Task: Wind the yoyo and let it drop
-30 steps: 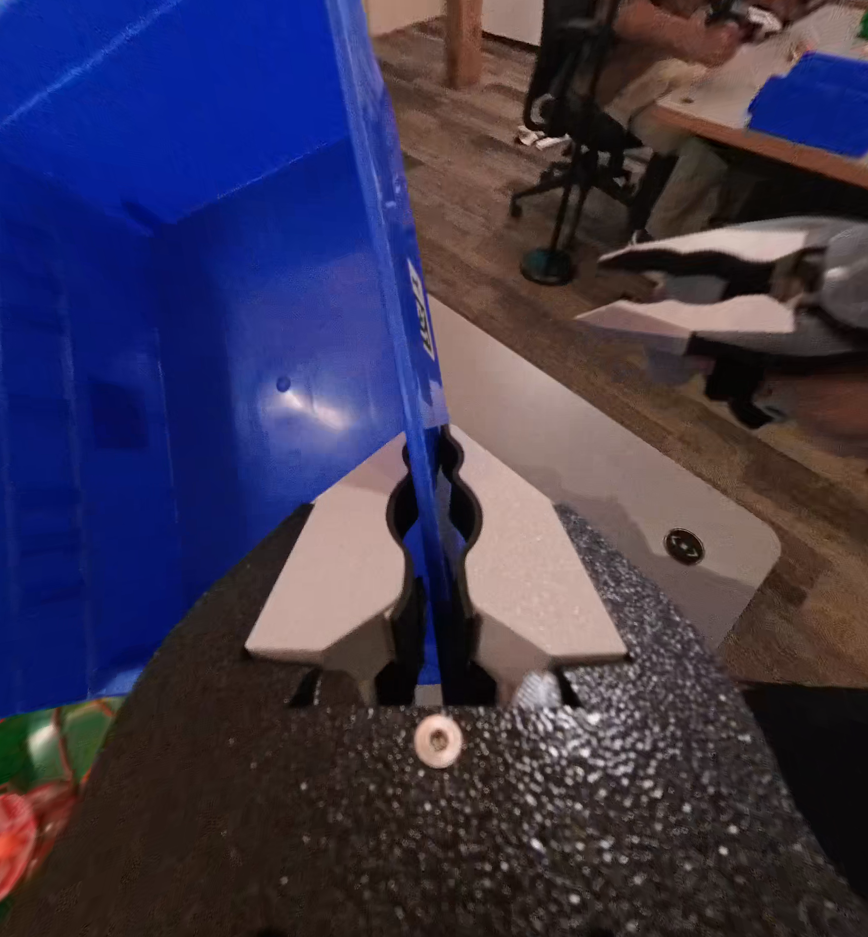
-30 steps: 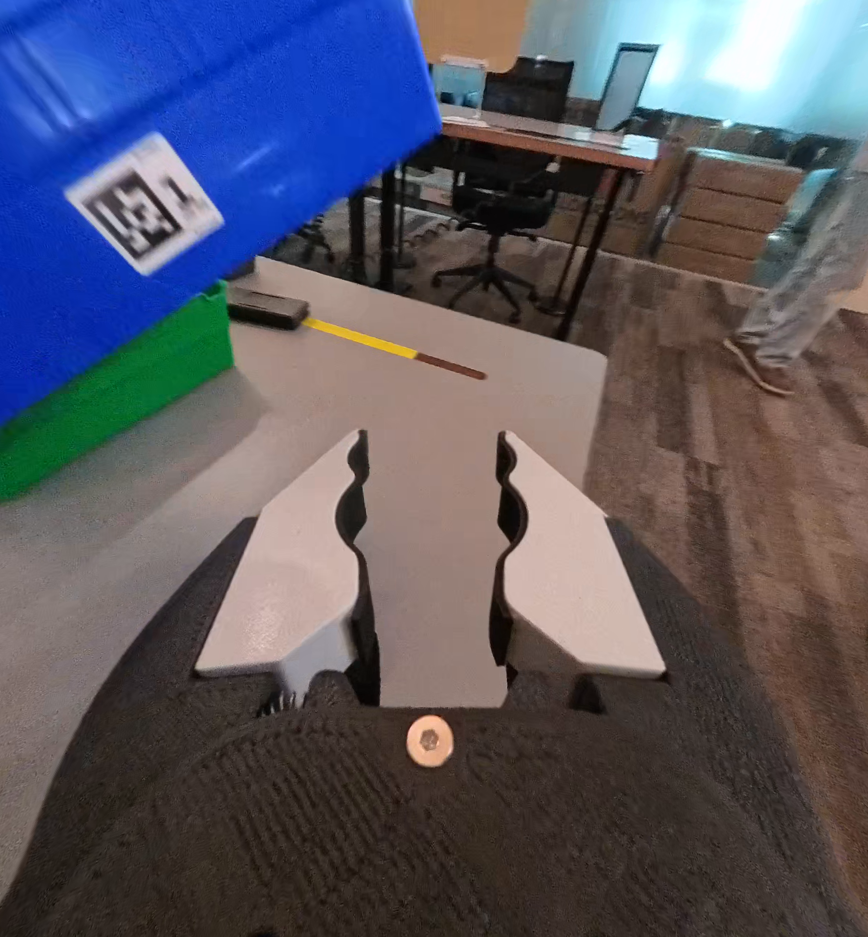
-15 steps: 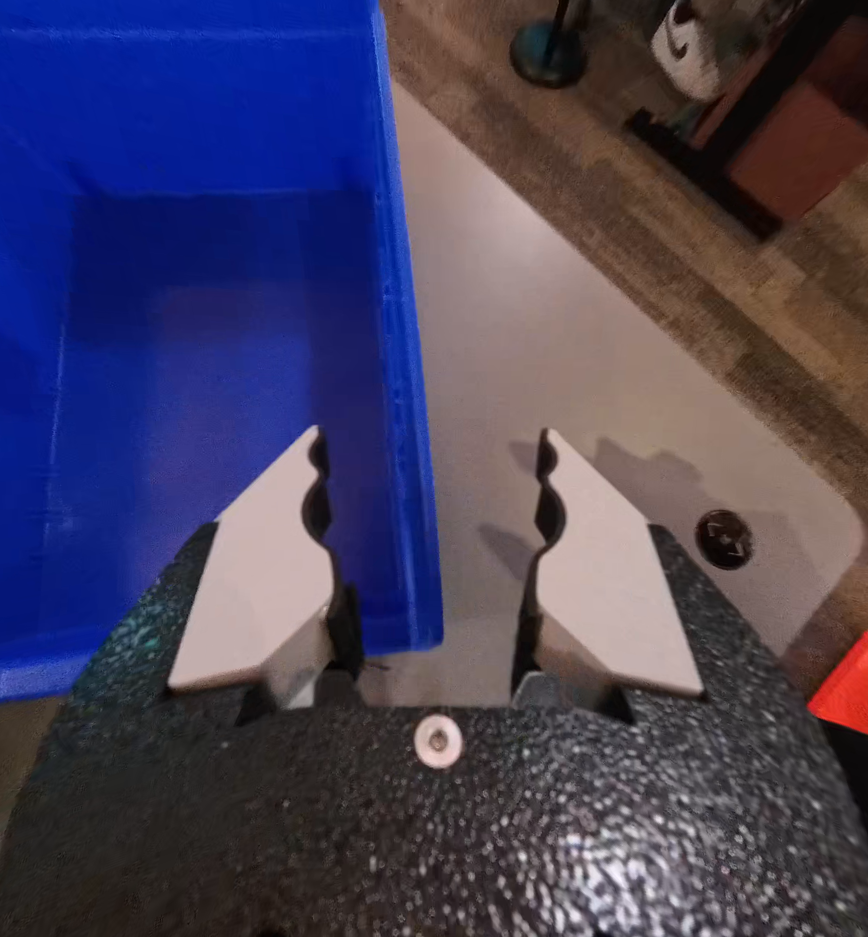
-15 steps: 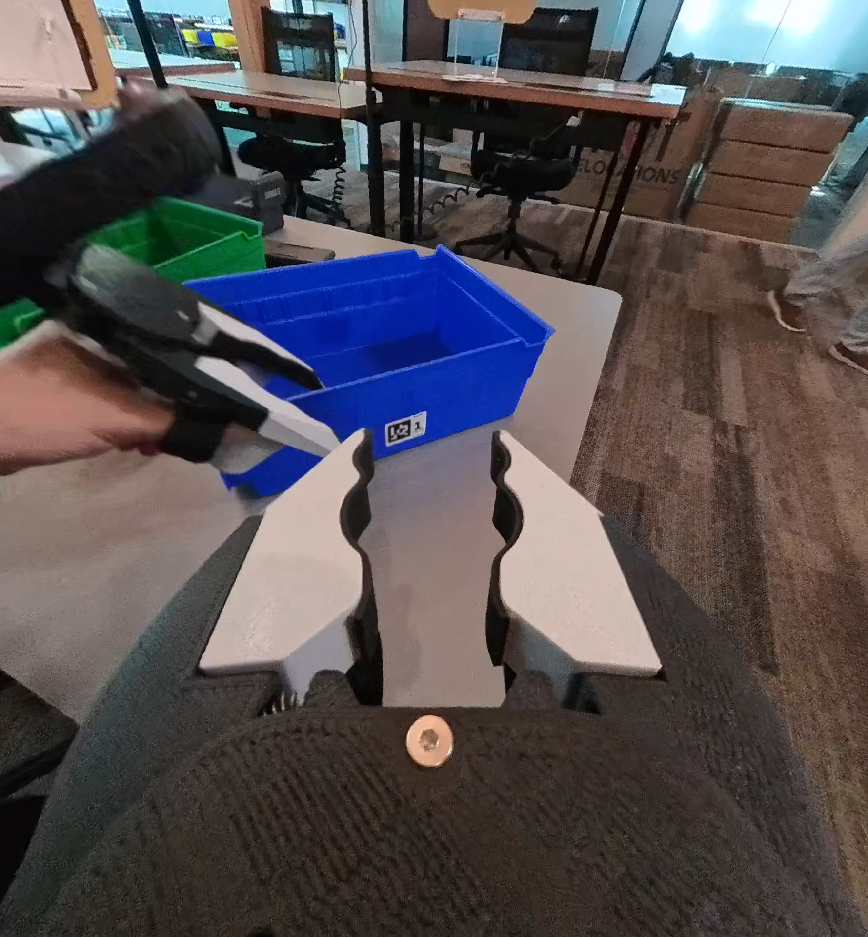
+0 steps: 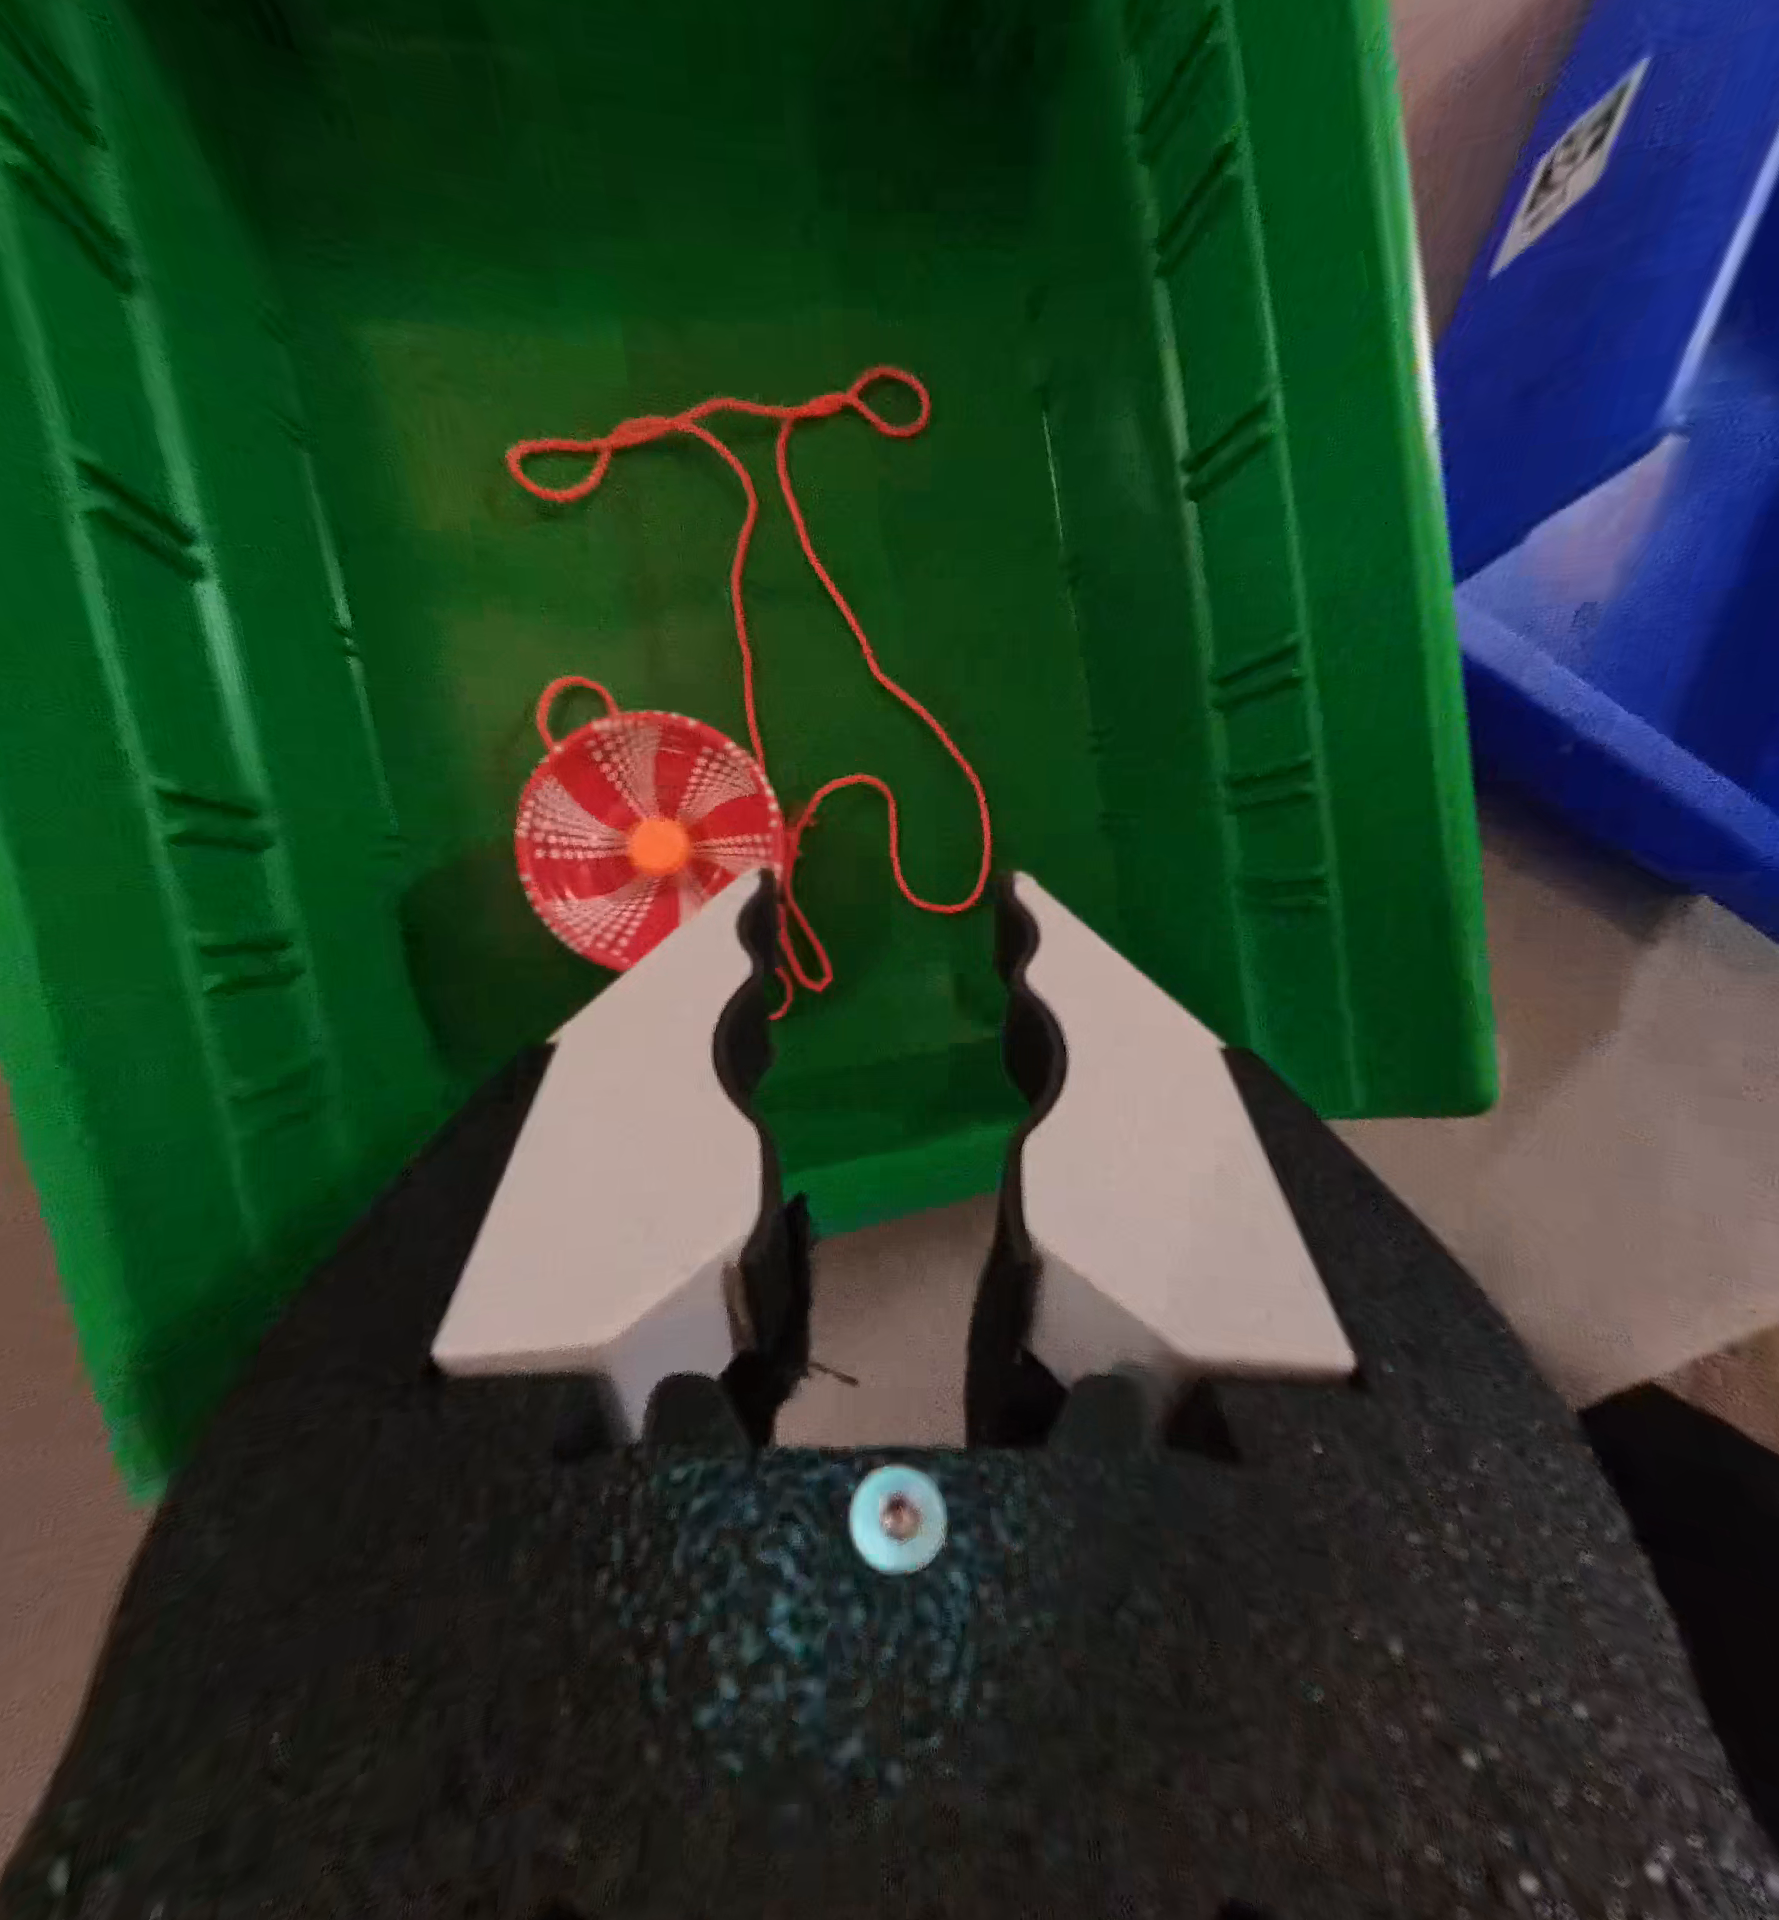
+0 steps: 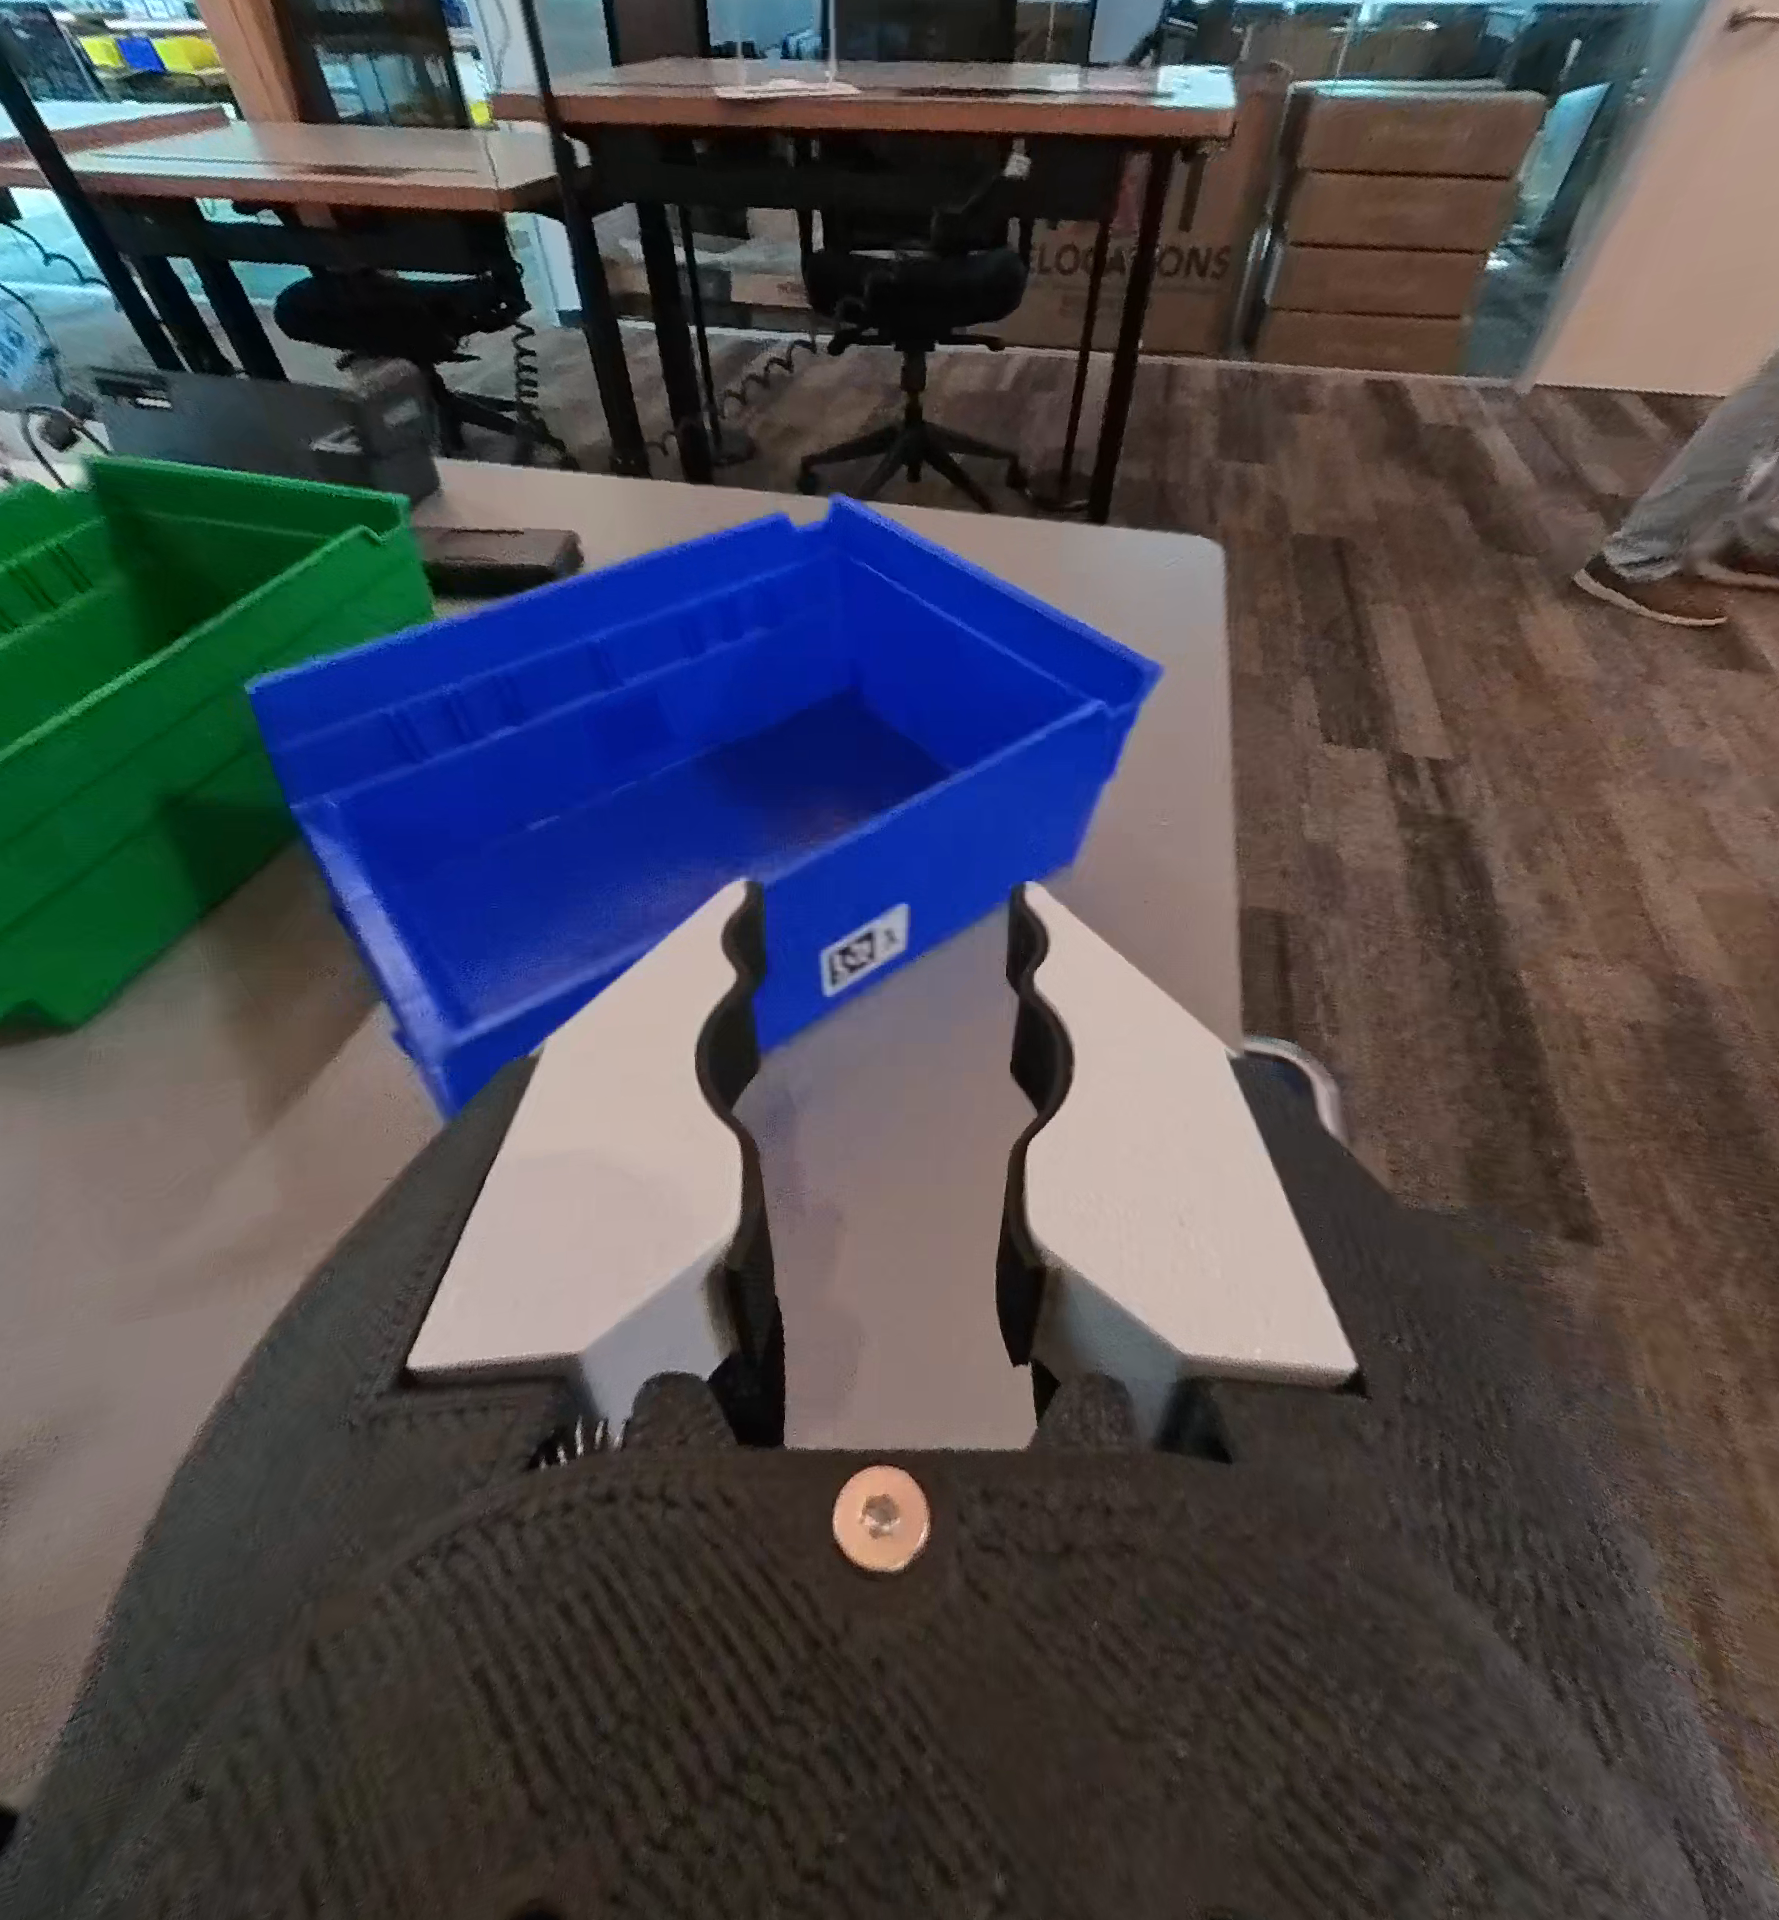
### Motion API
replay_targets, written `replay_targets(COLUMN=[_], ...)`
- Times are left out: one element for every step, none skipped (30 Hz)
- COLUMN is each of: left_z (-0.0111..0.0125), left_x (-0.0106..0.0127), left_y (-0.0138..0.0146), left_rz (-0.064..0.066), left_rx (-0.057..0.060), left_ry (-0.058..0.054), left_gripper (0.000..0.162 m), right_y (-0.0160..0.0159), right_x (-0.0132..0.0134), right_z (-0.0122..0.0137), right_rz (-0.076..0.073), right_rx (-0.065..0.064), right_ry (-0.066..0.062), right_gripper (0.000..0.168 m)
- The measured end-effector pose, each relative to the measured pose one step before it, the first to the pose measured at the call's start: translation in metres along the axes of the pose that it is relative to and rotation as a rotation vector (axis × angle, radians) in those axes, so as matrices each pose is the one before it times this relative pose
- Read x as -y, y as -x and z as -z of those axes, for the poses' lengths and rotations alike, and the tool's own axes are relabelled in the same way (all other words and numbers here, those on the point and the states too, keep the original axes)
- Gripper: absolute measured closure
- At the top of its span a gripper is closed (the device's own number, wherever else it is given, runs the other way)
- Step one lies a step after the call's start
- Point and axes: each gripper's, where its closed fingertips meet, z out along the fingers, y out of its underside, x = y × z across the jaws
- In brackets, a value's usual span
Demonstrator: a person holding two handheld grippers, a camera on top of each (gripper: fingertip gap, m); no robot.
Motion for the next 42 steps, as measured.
replay_targets(left_z=[-0.0085,-0.00615,-0.00385,-0.00283,-0.0027,-0.00429,-0.00512,-0.00134,-0.00077,-0.00009,0.00066,0.00238,0.00683,0.01076,0.01129,0.01237,0.01138,0.01125,0.01105,0.00997,0.00757,0.00548,0.00149,-0.00122,-0.00389,-0.00617,-0.00719,-0.00881,-0.0095,-0.01002,-0.01012,-0.01104,-0.01144,-0.01169,-0.01193,-0.01286,-0.01634,-0.01447,-0.01611,-0.01917,-0.01949,-0.01997], left_x=[-0.00401,-0.0014,0.00149,0.00089,-0.00078,-0.00301,-0.00442,0.00208,-0.00211,-0.00056,0.0,0.0,0.00576,0.00917,0.01145,0.01544,0.01621,0.01772,0.02199,0.02489,0.0265,0.02829,0.02643,0.02423,0.022,0.01926,0.01707,0.01572,0.01194,0.00987,0.00862,0.00663,0.00394,0.00265,0.00147,0.00263,0.00243,0.00438,0.00588,0.00614,0.00772,0.00968], left_y=[-0.00224,0.00205,0.00694,0.00804,0.00615,0.00254,0.00065,0.00333,0.00277,0.00216,0.00046,0.00074,0.00378,0.00484,-0.00104,-0.00276,-0.0014,-0.0031,-0.0061,-0.00695,-0.00942,-0.01377,-0.01361,-0.01367,-0.01305,-0.01163,-0.01115,-0.01177,-0.01089,-0.01008,-0.01106,-0.01123,-0.00841,-0.01013,-0.01052,-0.00853,-0.00899,-0.01038,-0.01056,-0.01073,-0.01132,-0.00995], left_rz=[0.0138,0.0119,-0.0092,-0.0222,-0.026,-0.0296,-0.0282,-0.038,-0.044,-0.0379,-0.0205,-0.016,-0.0126,-0.0211,-0.0104,-0.009,0.009,0.0054,-0.0086,-0.0086,-0.0112,-0.0289,-0.0355,-0.0393,-0.0334,-0.0198,-0.0101,-0.0072,-0.0094,-0.0152,-0.0175,-0.0134,-0.018,-0.0238,-0.012,-0.0086,-0.002,0.0152,0.041,0.0518,0.043,0.0299], left_rx=[-0.0544,-0.0189,0.0257,0.0408,0.0353,0.0119,0.0015,0.0264,0.0191,0.0097,-0.0052,-0.0107,0.0113,0.0202,-0.0187,-0.0256,-0.0129,-0.0235,-0.0338,-0.0257,-0.0319,-0.043,-0.0343,-0.0317,-0.0337,-0.0312,-0.0385,-0.0474,-0.0487,-0.0468,-0.0536,-0.057,-0.0369,-0.0482,-0.0517,-0.0393,-0.0473,-0.0654,-0.0783,-0.085,-0.0848,-0.0721], left_ry=[0.0487,0.0285,0.0032,0.0059,0.0163,0.0261,0.0315,-0.0103,0.019,0.0079,0.0019,-0.003,-0.0493,-0.0725,-0.0817,-0.0998,-0.0904,-0.0859,-0.1015,-0.1027,-0.0991,-0.1015,-0.0862,-0.0699,-0.0643,-0.0545,-0.0497,-0.0424,-0.0355,-0.0298,-0.027,-0.0202,-0.0114,-0.0107,-0.006,-0.0149,-0.0134,-0.027,-0.0302,-0.0288,-0.0366,-0.0473], left_gripper=[0.119,0.118,0.118,0.121,0.123,0.127,0.129,0.133,0.137,0.141,0.145,0.149,0.153,0.157,0.161,0.161,0.161,0.161,0.161,0.161,0.162,0.161,0.161,0.162,0.161,0.162,0.162,0.162,0.161,0.161,0.161,0.161,0.162,0.162,0.162,0.162,0.162,0.161,0.161,0.16,0.16,0.158], right_y=[0.01481,0.01454,0.01316,0.01163,0.01051,0.01008,0.00983,0.0084,0.00761,0.00734,0.00708,0.00446,0.00349,0.00387,0.00389,0.00814,0.01093,0.01134,0.01415,0.01459,0.01514,0.01008,0.00737,0.00716,0.00482,0.00377,0.00583,0.00685,0.00479,0.00297,0.00231,-0.00049,0.00195,0.00246,0.00201,-0.00067,-0.00169,-0.00013,0.00067,0.00021,0.0007,0.00049], right_x=[0.00338,0.00173,0.00122,0.00131,0.00192,0.00278,0.00266,0.0033,0.00358,0.00373,0.00415,0.00629,0.00874,0.00925,0.01025,0.01064,0.01206,0.01295,0.0113,0.00908,0.00801,0.00893,0.01058,0.01419,0.01582,0.01641,0.01599,0.01465,0.01252,0.01155,0.01052,0.0094,0.00821,0.00785,0.00755,0.00815,0.00794,0.0096,0.01068,0.01284,0.01529,0.01905], right_z=[-0.008,-0.00835,-0.00846,-0.00816,-0.00689,-0.00557,-0.0054,-0.00436,-0.00392,-0.00374,-0.0036,-0.00305,-0.00277,-0.00359,-0.00662,-0.00739,-0.00837,-0.01021,-0.01112,-0.01241,-0.0121,-0.01099,-0.00869,-0.00525,-0.0023,-0.00001,0.00213,0.00372,0.00541,0.00724,0.00914,0.00997,0.01083,0.01168,0.01273,0.01438,0.01509,0.01686,0.01762,0.01938,0.01986,0.02203], right_rz=[-0.0092,0.0082,0.0196,0.0208,0.0153,0.007,0.0025,0.003,0.0064,0.01,0.0118,0.0119,0.0177,0.0173,0.0023,-0.0163,-0.0322,-0.0437,-0.0516,-0.0625,-0.0719,-0.0759,-0.0611,-0.0421,-0.0411,-0.0442,-0.0478,-0.0482,-0.0324,-0.0034,0.0174,0.0294,0.0286,0.0191,0.0201,0.0169,0.0142,0.018,0.0319,0.041,0.0524,0.0621], right_rx=[0.0211,0.0211,0.0143,0.0087,0.0098,0.0126,0.0142,0.0129,0.0123,0.0129,0.0115,-0.0038,-0.0079,0.0019,0.021,0.0425,0.0644,0.0805,0.0929,0.103,0.1035,0.0683,0.0447,0.0397,0.0221,0.0237,0.0423,0.0482,0.0269,0.0064,-0.0145,-0.0248,-0.0103,-0.0102,-0.0153,-0.0399,-0.0457,-0.0355,-0.0368,-0.0483,-0.0526,-0.0598], right_ry=[-0.0036,0.0029,0.0052,0.003,0.0005,0.0002,-0.0011,-0.0036,-0.0049,-0.0049,-0.0069,-0.0191,-0.0301,-0.0285,-0.0199,-0.0156,-0.0162,-0.0134,0.0,0.0238,0.0365,0.0312,0.0117,-0.0212,-0.045,-0.0481,-0.0453,-0.0372,-0.0309,-0.0326,-0.0289,-0.0212,-0.0143,-0.0144,-0.0117,-0.0155,-0.0191,-0.0272,-0.0325,-0.0367,-0.0453,-0.0553], right_gripper=[0.123,0.123,0.123,0.123,0.124,0.124,0.124,0.124,0.124,0.124,0.125,0.128,0.132,0.137,0.141,0.143,0.145,0.146,0.149,0.151,0.15,0.149,0.145,0.14,0.134,0.129,0.126,0.126,0.128,0.136,0.144,0.149,0.152,0.158,0.165,0.166,0.167,0.168,0.168,0.168,0.168,0.168])
